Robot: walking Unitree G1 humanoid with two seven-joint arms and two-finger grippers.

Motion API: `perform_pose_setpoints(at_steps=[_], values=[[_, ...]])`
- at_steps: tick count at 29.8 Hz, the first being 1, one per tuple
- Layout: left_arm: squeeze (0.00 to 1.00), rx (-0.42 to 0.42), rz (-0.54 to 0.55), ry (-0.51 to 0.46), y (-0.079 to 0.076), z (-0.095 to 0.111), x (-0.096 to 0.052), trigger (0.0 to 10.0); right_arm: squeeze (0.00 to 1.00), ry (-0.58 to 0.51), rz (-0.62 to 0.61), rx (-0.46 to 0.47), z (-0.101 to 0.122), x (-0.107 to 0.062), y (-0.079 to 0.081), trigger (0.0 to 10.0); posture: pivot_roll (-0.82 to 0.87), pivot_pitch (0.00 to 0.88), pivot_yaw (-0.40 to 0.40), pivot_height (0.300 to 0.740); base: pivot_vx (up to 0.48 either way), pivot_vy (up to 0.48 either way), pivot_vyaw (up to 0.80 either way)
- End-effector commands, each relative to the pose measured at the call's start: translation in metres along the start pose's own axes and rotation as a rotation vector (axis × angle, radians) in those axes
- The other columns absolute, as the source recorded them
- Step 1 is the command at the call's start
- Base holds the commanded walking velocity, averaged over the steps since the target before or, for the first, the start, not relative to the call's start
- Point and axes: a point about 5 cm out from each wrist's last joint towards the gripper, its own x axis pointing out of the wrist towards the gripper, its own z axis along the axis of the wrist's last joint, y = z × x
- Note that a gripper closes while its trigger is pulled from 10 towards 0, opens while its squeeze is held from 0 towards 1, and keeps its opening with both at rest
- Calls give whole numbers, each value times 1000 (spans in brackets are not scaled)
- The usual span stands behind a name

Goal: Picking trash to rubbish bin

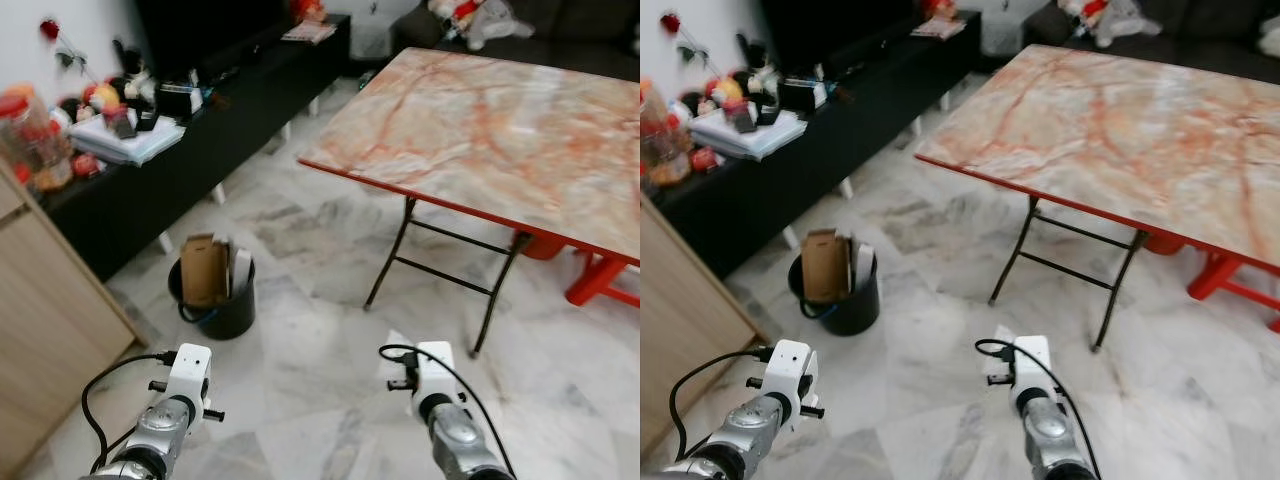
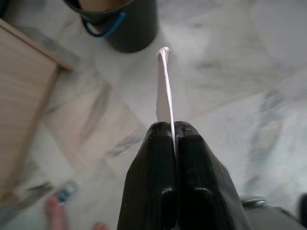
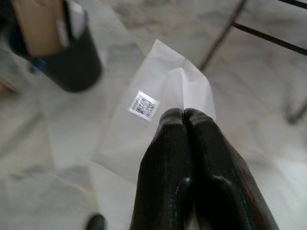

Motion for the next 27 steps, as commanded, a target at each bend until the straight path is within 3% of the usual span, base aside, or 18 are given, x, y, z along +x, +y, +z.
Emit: perform_pose_setpoints(at_steps=[1,19,27], values=[[0,10,-11,-4,-5,4,2,10000,0,13,-34,-6,-5,-3,-12,10000,140,85,22,740,334,0,569],[0,-2,-1,-5,-3,4,1,10000,0,1,-29,-31,-4,-3,-10,10000,145,113,21,740,334,0,652],[0,0,-6,-5,-4,4,1,10000,0,-1,-29,-22,-4,-3,-10,10000,145,117,21,740,335,0,52]])
